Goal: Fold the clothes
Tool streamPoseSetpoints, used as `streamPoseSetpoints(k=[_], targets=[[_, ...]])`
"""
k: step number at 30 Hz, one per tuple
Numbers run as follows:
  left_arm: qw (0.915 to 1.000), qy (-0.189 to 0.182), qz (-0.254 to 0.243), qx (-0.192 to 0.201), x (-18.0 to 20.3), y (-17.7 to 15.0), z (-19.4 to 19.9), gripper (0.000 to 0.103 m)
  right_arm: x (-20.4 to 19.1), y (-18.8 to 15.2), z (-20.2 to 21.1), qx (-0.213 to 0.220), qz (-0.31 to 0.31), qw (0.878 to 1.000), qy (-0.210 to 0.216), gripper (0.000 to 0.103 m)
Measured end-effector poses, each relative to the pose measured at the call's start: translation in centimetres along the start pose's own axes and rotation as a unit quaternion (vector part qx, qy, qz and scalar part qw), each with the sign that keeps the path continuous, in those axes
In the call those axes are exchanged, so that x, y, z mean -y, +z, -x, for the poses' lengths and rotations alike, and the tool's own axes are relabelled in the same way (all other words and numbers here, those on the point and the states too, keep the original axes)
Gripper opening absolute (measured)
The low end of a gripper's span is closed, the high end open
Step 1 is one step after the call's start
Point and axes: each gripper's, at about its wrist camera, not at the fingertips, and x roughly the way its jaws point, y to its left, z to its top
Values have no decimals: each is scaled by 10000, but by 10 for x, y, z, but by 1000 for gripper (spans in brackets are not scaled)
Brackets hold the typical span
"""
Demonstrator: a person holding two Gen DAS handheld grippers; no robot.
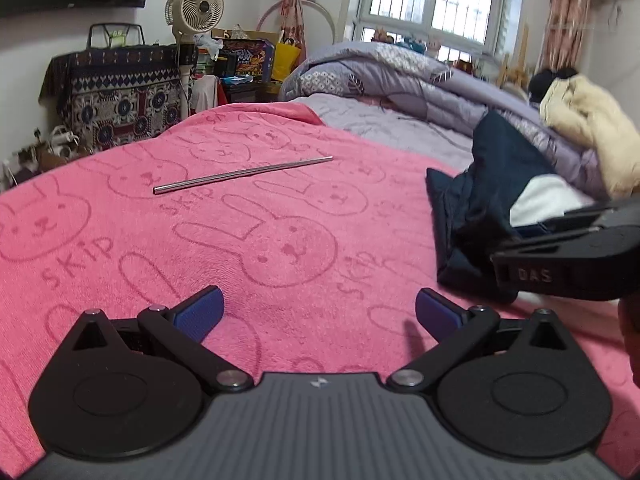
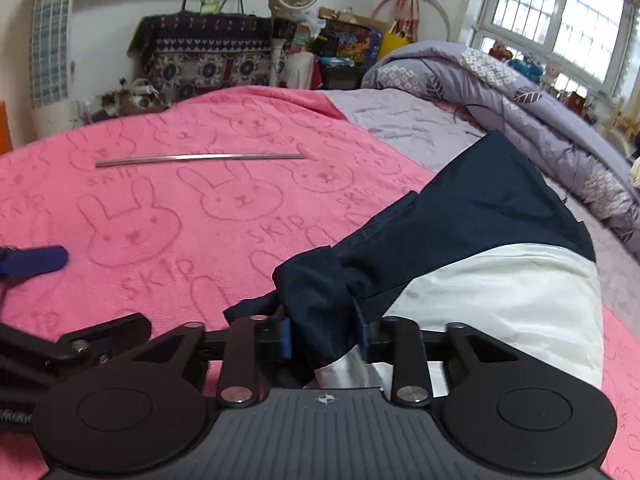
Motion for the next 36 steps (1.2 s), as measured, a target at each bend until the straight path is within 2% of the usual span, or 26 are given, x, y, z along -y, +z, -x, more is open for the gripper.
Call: streamPoseSetpoints(k=[1,2,3,5,7,9,10,11,12,13,15,17,18,21,23,24,27,29,31,32,33,34,36], targets=[[10000,-32,55,-2,-1,1,1,103,6,0,7,-31,-148,9995,277,62],[9999,-23,125,-30,-2,4,2,103,16,-1,16,-65,-370,9964,754,85],[9999,-29,152,46,0,10,7,101,26,-4,28,-57,-573,9912,1196,96],[9994,-62,165,288,6,23,18,100,46,-10,58,244,-860,9832,1590,96],[9985,-120,53,527,17,37,27,100,70,-17,89,738,-1106,9813,1392,94],[9968,-248,-301,694,39,51,29,101,98,-17,107,1034,-1362,9828,694,90],[9956,-337,-494,718,52,57,26,101,112,-12,105,982,-1384,9852,254,80],[9948,-327,-668,699,65,60,18,102,125,-8,103,927,-1416,9855,-153,74],[9939,-279,-836,663,78,61,8,102,138,-1,94,861,-1531,9839,-340,65],[9927,-230,-1003,627,91,62,-3,102,151,6,85,794,-1646,9817,-526,63],[9916,-1,-1260,304,110,58,-31,102,177,19,66,661,-1868,9762,-880,58],[9903,234,-1351,-210,113,46,-54,102,196,35,38,484,-1908,9754,-991,55],[9902,265,-1299,-440,109,38,-62,102,195,42,17,263,-1778,9793,-932,55],[9954,176,-722,-597,85,24,-54,103,188,60,-51,-413,-1321,9879,-702,50],[9964,269,-566,-573,74,21,-45,103,160,61,-85,-550,-881,9929,-583,49],[9964,335,-550,-544,72,21,-41,103,143,61,-92,-475,-637,9955,-525,42],[9972,520,-412,-333,67,24,-26,102,109,67,-110,-309,-256,9990,-219,40],[9982,565,-190,-77,64,31,-12,99,105,69,-119,-300,-265,9992,-79,40],[9991,353,-177,166,68,40,-5,100,113,69,-124,-219,-566,9980,165,43],[9988,310,-319,218,74,42,-7,100,119,70,-125,-175,-756,9964,352,47],[9980,294,-492,249,82,44,-9,100,124,71,-124,-147,-929,9940,560,56],[9970,278,-666,281,89,45,-12,100,129,71,-118,-116,-1022,9926,640,59],[9937,463,-1022,73,99,36,-30,103,139,73,-106,-51,-1211,9894,795,60]])
